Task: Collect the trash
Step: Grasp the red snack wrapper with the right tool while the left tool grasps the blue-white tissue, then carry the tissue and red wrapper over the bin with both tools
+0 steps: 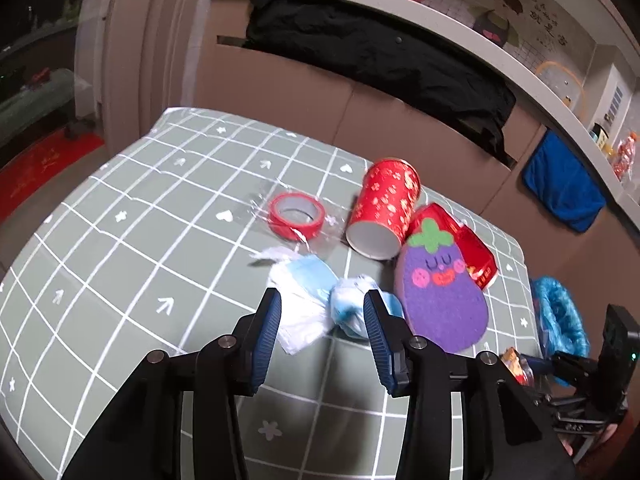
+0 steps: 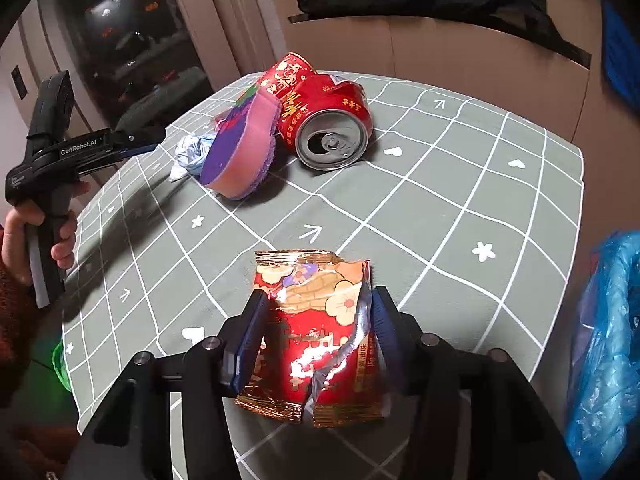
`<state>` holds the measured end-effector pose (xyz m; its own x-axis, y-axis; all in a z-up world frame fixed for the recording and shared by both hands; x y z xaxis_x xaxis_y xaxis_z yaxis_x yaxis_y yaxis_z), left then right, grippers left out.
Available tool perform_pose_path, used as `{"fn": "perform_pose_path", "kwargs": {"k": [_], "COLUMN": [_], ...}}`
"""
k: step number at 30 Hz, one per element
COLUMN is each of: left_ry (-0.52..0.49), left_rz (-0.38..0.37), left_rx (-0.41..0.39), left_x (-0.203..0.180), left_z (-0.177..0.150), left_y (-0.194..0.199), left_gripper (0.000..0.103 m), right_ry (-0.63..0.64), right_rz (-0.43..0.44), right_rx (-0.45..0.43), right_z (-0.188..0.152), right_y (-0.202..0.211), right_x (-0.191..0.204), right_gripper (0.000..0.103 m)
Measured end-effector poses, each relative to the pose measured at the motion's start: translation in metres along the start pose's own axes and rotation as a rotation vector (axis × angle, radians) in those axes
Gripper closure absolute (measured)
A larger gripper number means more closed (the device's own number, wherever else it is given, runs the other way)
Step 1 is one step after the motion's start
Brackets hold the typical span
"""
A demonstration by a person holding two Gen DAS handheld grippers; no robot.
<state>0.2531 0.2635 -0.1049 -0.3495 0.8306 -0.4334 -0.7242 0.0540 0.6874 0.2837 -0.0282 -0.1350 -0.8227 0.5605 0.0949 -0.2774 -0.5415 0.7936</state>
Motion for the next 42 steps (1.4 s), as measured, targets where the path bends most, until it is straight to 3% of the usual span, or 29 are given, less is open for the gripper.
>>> {"fn": "perform_pose_path", "kwargs": {"k": [2, 3, 6, 12, 17, 20, 26, 34, 42], "left_ry": [-0.030, -0.047, -0.067, 0.012, 0.032, 0.020, 0.007, 0.013, -0.109], "left_rz": [0.009, 0.013, 0.024, 0.045, 0.097, 0.093, 0.065, -0.008, -0.034], "left_rx": [0.014, 0.017, 0.034, 0.039, 0.100, 0.071, 0.018, -0.099, -0.191], "left_x": [-0.005, -0.009, -0.018, -0.025, -0.028, -0.030, -0.034, -0.041, -0.081], "left_z": [-0.004, -0.006, -0.008, 0.003, -0.001, -0.006, -0.006, -0.011, -0.025], "left_y": [-0.002, -0.002, -0.008, -0.029, -0.053, -0.050, -0.027, 0.034, 0.085], "left_gripper": [0.059, 0.059, 0.059, 0.059, 0.059, 0.065, 0.069, 0.070, 0.070], "right_ry": [0.002, 0.011, -0.033, -0.067, -0.033, -0.030, -0.024, -0.040, -0.017], "right_rz": [-0.066, -0.100, -0.069, -0.115, -0.143, -0.143, -0.155, -0.154, -0.185], "right_rx": [0.010, 0.022, -0.013, -0.115, -0.123, -0.128, -0.144, -0.191, -0.254], "right_z": [0.000, 0.000, -0.001, 0.004, 0.003, 0.001, 0.000, 0.000, 0.008], "right_y": [0.000, 0.001, 0.014, 0.053, 0.062, 0.064, 0.072, 0.090, 0.118], "right_x": [-0.001, -0.001, -0.006, -0.008, -0.002, 0.000, 0.006, 0.013, 0.022], "right_gripper": [0.080, 0.098, 0.099, 0.099, 0.099, 0.099, 0.099, 0.099, 0.099]}}
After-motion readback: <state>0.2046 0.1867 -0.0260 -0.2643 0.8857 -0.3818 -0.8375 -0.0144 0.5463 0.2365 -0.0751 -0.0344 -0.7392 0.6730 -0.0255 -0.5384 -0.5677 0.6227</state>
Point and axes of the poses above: each gripper's, at about its wrist camera, not at the fingertips, and y roughly against the way its jaws point, x to its left, z to its top, the point moved 4 cm from there along -y, roughly the way its jaws point, and after that the axes turned 12 degrees about y, right-handed, at the moved point
